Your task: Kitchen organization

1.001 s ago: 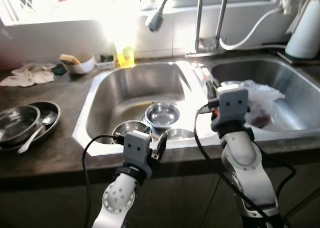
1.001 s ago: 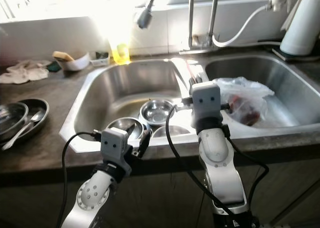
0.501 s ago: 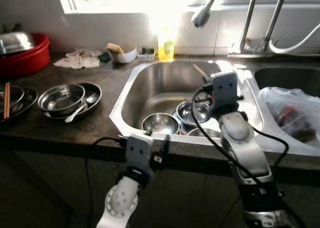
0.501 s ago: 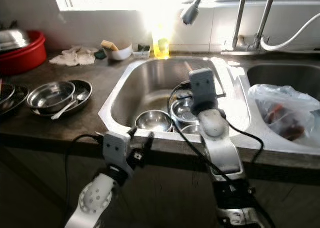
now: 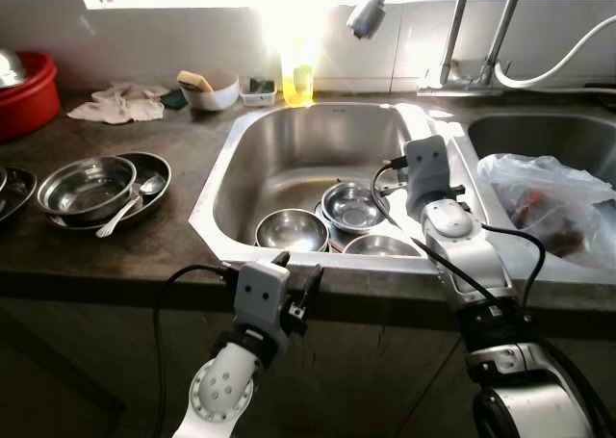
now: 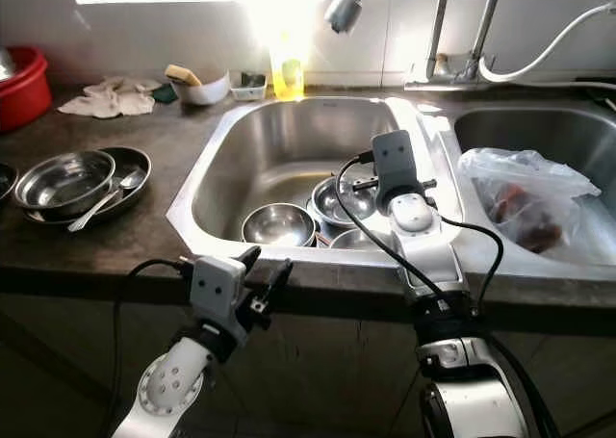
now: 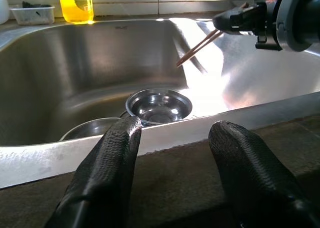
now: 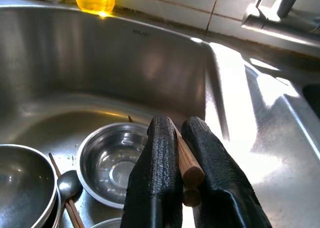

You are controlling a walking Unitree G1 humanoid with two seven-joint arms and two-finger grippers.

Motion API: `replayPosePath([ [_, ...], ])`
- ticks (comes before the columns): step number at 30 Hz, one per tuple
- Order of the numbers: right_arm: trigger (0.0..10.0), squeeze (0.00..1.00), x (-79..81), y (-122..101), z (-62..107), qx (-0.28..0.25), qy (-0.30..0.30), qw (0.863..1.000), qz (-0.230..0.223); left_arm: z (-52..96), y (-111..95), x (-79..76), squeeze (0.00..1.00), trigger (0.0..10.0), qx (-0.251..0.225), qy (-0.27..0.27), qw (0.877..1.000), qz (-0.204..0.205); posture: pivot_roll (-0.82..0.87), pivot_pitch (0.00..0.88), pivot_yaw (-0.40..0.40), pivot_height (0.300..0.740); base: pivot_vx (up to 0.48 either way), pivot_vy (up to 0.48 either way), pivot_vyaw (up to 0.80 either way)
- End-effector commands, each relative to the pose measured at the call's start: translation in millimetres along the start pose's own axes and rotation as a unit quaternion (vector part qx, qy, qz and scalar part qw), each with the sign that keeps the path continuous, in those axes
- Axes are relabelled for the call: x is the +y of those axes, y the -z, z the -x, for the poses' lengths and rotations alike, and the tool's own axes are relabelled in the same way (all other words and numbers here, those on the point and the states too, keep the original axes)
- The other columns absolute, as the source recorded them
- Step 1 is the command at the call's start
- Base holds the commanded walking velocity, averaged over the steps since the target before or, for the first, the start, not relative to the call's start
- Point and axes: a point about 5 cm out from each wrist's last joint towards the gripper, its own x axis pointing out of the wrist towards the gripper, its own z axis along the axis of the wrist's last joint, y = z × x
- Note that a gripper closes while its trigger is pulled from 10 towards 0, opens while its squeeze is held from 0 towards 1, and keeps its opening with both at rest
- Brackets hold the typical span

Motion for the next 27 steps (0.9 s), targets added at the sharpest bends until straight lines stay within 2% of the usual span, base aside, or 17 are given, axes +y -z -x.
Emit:
replayPosePath([
  [1,10.0,0.00,-2.7,0.3,-10.4,0.011,0.000,1.000,-0.006,6.9,-8.8,3.6,0.00,10.0,-0.014,-0.022,1.000,-0.015,0.09,0.194,-0.005,0.740,0.000,0.000,0.00],
  [9,10.0,0.00,-0.2,0.9,-14.6,0.014,-0.004,1.000,-0.013,11.3,-13.6,17.7,0.00,10.0,-0.019,-0.054,0.998,-0.036,0.11,0.213,-0.008,0.740,0.000,0.000,0.00],
  [10,10.0,0.14,0.2,1.5,-14.3,0.014,-0.004,1.000,-0.013,11.3,-13.8,18.2,0.00,10.0,-0.019,-0.054,0.998,-0.036,0.11,0.213,-0.008,0.740,0.000,0.000,0.00],
  [11,10.0,0.47,0.5,2.4,-14.8,0.014,-0.004,1.000,-0.013,11.4,-13.8,18.5,0.00,10.0,-0.019,-0.055,0.998,-0.036,0.11,0.215,-0.008,0.740,0.000,0.000,0.00],
  [12,10.0,1.00,1.0,4.3,-15.2,0.013,-0.004,1.000,-0.013,11.5,-13.7,18.5,0.00,10.0,-0.018,-0.056,0.998,-0.036,0.11,0.214,-0.010,0.740,0.000,0.000,0.00],
  [25,10.0,1.00,-1.1,8.6,-10.5,0.000,0.005,1.000,-0.018,6.9,-13.5,15.9,0.00,10.0,-0.019,-0.052,0.998,-0.031,0.10,0.187,-0.014,0.740,0.000,0.000,0.00],
  [27,10.0,1.00,-2.3,5.9,-7.1,-0.017,0.013,0.999,-0.025,4.2,-14.1,15.8,0.00,10.0,-0.021,-0.051,0.998,-0.030,0.10,0.174,-0.013,0.740,0.000,0.000,0.00],
])
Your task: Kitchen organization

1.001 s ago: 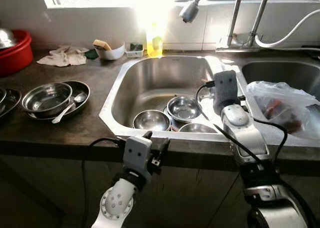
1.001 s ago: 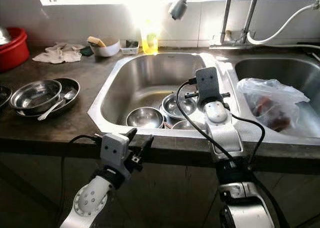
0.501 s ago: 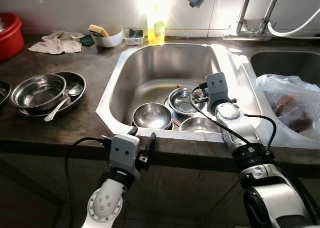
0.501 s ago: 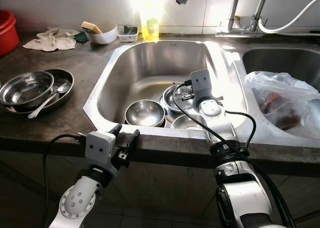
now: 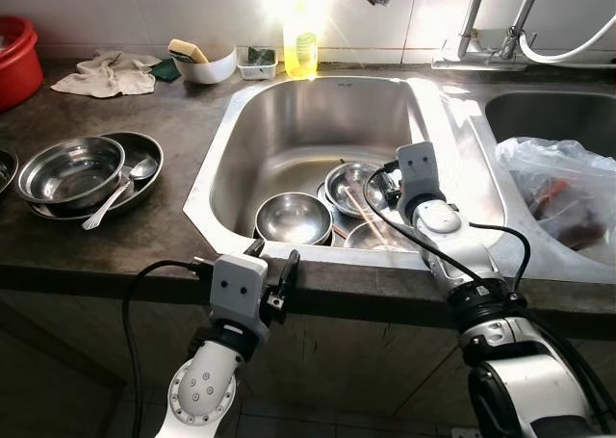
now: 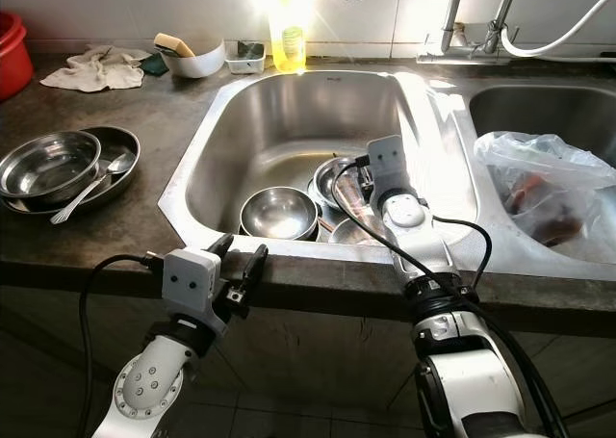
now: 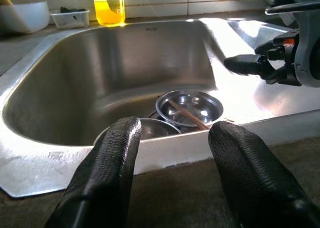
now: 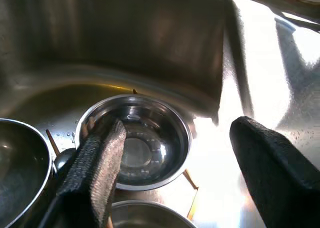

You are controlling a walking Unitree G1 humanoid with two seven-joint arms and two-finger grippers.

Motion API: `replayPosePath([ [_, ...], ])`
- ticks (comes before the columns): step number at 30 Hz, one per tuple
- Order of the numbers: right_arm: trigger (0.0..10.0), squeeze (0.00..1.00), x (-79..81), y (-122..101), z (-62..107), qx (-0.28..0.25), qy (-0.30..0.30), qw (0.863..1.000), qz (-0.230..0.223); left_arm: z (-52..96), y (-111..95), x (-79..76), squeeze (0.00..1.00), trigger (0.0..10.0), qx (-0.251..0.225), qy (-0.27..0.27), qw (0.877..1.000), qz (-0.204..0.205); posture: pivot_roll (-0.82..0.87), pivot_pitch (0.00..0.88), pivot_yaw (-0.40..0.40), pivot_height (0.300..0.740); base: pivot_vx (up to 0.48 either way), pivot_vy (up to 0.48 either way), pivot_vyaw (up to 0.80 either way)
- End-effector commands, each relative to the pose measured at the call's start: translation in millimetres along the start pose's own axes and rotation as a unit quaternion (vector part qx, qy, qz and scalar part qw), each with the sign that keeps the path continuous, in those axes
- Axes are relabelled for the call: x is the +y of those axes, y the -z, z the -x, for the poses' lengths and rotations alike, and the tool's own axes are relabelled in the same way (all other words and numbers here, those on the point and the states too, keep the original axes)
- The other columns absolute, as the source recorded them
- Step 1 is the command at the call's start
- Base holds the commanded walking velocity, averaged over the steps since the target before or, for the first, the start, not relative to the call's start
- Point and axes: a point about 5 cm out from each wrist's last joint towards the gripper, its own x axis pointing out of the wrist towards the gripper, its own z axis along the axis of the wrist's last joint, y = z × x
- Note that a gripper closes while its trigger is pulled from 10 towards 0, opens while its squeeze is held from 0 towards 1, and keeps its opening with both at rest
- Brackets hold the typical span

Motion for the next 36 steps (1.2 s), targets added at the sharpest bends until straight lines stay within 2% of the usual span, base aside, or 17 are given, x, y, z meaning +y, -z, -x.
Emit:
replayPosePath([
  [1,10.0,1.00,-2.8,-6.3,2.9,-0.026,0.011,1.000,-0.011,-1.0,4.2,0.4,0.00,10.0,0.011,-0.004,1.000,0.003,0.10,0.174,-0.013,0.740,0.000,0.000,0.00],
  [2,10.0,0.53,-3.1,-9.9,5.6,-0.041,0.013,0.999,-0.011,-2.0,4.5,0.1,0.00,10.0,0.013,-0.005,1.000,0.008,0.10,0.165,-0.014,0.740,0.000,0.000,0.00],
  [3,10.0,0.53,-3.2,-12.5,7.6,-0.051,0.015,0.999,-0.011,-2.9,4.9,0.0,0.00,10.0,0.014,-0.006,1.000,0.012,0.10,0.163,-0.013,0.740,0.000,0.000,0.00],
  [4,10.0,0.00,-3.3,-15.9,11.2,-0.067,0.017,0.998,-0.012,-4.0,5.4,-0.1,0.00,10.0,0.016,-0.007,1.000,0.015,0.10,0.157,-0.010,0.740,0.000,0.000,0.00],
  [8,10.0,0.00,-2.0,-27.2,26.8,-0.126,0.014,0.992,-0.024,-8.4,7.7,-0.6,0.00,10.0,0.020,-0.008,1.000,0.021,0.09,0.131,-0.010,0.740,0.000,0.000,0.00],
  [15,10.0,0.00,0.4,-38.2,54.8,-0.190,0.021,0.981,-0.037,-15.3,8.7,-1.4,0.00,10.0,0.015,-0.004,1.000,0.020,0.08,0.093,-0.003,0.740,0.000,0.000,0.00],
  [22,10.0,0.00,-0.3,-36.9,71.8,-0.202,0.028,0.978,-0.047,-19.3,9.1,-1.3,0.00,10.0,0.010,-0.002,1.000,0.018,0.07,0.066,-0.002,0.740,0.000,0.000,0.00],
  [29,10.0,0.00,-5.2,-24.9,89.5,-0.192,0.039,0.979,-0.049,-20.8,11.5,-2.0,0.00,10.0,0.008,0.000,1.000,0.019,0.05,0.042,-0.006,0.740,0.000,0.000,0.00],
  [36,10.0,0.00,-2.7,-19.6,103.3,-0.187,0.040,0.980,-0.057,-21.7,11.1,-4.1,0.00,10.0,0.002,0.008,1.000,0.022,0.05,0.033,0.002,0.740,0.000,0.000,0.00],
])
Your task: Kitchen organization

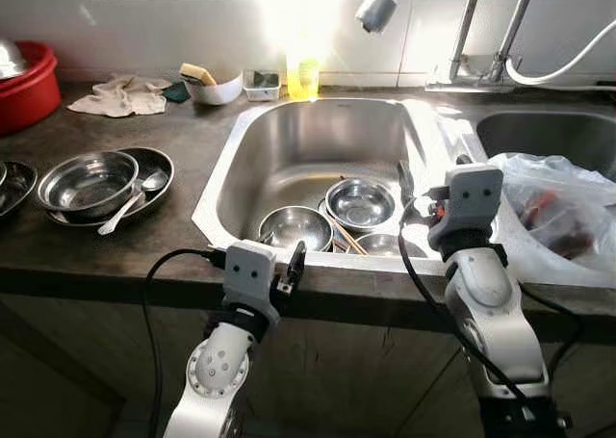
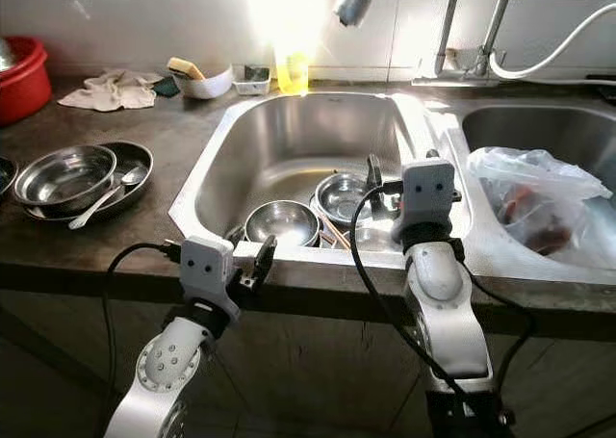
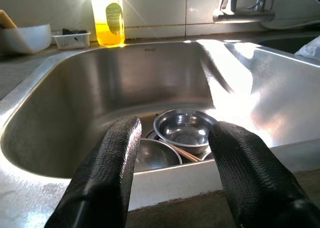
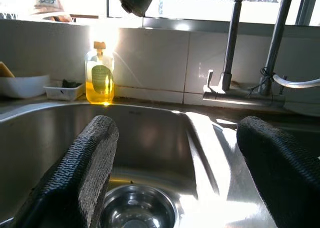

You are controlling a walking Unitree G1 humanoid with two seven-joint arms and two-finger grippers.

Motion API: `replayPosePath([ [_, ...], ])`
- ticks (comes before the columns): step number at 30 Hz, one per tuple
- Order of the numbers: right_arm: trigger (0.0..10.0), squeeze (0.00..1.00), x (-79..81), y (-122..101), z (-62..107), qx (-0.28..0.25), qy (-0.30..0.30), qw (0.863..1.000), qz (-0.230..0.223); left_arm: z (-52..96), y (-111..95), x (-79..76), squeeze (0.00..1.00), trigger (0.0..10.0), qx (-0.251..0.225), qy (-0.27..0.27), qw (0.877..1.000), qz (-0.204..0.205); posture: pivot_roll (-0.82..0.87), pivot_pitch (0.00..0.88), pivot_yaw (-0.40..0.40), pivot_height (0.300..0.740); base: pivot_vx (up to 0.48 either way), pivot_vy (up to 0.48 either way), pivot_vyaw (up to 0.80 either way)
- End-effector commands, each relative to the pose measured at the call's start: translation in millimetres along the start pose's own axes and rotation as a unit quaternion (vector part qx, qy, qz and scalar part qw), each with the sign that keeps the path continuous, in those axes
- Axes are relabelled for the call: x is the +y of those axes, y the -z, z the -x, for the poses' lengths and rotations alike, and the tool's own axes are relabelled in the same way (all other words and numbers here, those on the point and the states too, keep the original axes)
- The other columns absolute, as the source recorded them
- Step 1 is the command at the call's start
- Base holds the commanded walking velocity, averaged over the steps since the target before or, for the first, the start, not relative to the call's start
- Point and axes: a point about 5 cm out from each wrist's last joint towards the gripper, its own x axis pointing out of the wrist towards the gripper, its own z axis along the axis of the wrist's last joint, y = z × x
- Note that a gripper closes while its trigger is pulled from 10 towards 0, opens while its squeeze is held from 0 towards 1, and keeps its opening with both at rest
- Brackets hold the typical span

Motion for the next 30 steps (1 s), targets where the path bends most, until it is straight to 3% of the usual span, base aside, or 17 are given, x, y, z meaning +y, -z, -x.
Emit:
replayPosePath([
  [1,10.0,0.00,2.8,-4.3,4.5,-0.002,-0.003,1.000,-0.005,-1.1,0.7,-0.6,0.00,10.0,-0.002,0.003,1.000,0.002,0.04,0.033,0.007,0.740,0.000,0.000,0.00],
  [14,10.0,0.00,16.4,8.5,32.7,0.040,-0.024,0.999,-0.004,5.4,8.7,-1.5,0.00,10.0,0.016,0.006,1.000,0.014,0.04,0.031,0.014,0.740,0.000,0.000,0.00],
  [21,10.0,0.00,19.5,13.3,34.9,0.052,-0.027,0.998,-0.005,9.0,14.9,-2.6,0.00,10.0,0.029,0.006,0.999,0.019,0.04,0.035,0.015,0.740,-0.073,0.000,0.00],
  [30,10.0,0.00,21.9,12.7,32.5,0.050,-0.032,0.998,-0.010,8.5,14.7,-1.8,0.00,10.0,0.027,0.007,0.999,0.016,0.04,0.041,0.016,0.740,-0.234,0.346,0.00],
])
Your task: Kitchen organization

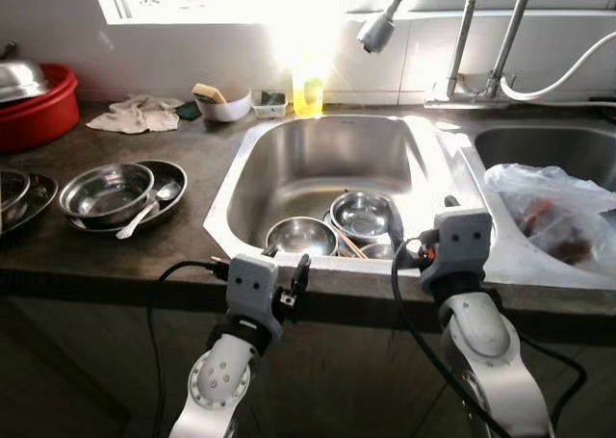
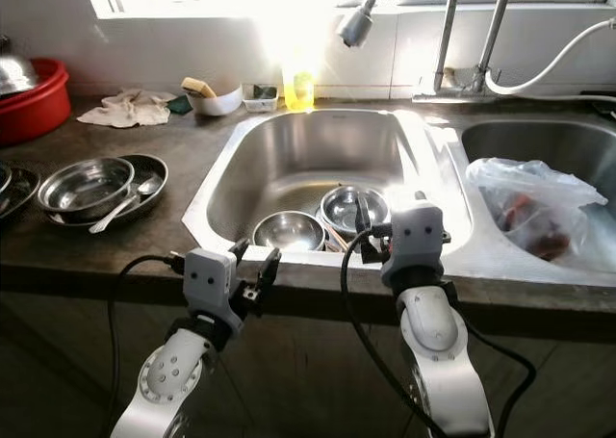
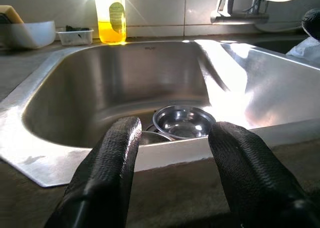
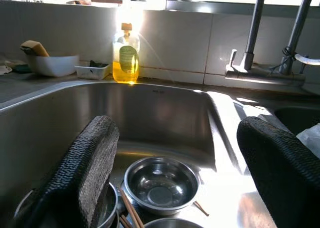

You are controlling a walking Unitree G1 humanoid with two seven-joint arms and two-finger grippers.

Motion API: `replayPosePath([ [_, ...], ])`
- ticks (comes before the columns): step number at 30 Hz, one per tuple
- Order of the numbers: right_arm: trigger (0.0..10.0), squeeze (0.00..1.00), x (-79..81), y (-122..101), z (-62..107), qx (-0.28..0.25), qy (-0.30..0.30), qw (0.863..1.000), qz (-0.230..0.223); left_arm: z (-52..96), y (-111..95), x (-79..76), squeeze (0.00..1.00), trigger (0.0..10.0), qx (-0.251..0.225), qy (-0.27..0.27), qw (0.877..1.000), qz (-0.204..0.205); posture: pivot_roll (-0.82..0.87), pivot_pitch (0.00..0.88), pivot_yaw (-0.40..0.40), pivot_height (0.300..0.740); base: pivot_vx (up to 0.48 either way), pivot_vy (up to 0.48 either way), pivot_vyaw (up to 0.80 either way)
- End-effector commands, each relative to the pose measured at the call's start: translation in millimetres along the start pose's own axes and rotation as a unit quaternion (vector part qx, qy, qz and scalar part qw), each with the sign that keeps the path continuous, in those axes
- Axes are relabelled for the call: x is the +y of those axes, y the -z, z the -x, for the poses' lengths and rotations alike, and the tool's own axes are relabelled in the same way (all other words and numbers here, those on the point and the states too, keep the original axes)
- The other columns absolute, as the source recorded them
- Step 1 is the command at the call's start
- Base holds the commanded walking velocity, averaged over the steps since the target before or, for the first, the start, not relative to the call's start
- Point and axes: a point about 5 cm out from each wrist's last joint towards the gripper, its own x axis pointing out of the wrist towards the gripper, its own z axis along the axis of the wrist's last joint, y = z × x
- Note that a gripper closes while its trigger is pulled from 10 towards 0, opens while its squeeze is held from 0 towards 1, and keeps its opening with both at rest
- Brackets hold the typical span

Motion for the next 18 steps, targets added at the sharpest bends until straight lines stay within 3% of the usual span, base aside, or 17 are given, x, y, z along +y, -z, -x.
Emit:
replayPosePath([
  [1,10.0,0.00,4.4,-3.2,-1.0,-0.003,-0.007,1.000,-0.003,1.4,3.8,4.0,0.00,10.0,0.007,-0.006,1.000,-0.004,0.04,0.041,0.016,0.740,0.000,0.000,0.00],
  [6,10.0,0.00,5.0,-4.3,-2.5,-0.006,-0.009,1.000,-0.003,1.1,3.3,4.5,0.00,10.0,0.006,-0.007,1.000,-0.008,0.04,0.043,0.018,0.740,0.000,0.000,0.00],
  [18,10.0,0.00,6.7,-5.6,-4.3,-0.009,-0.015,1.000,-0.007,-0.8,1.5,4.4,0.00,10.0,0.003,-0.006,1.000,-0.010,0.05,0.042,0.022,0.740,0.000,0.000,0.80],
])
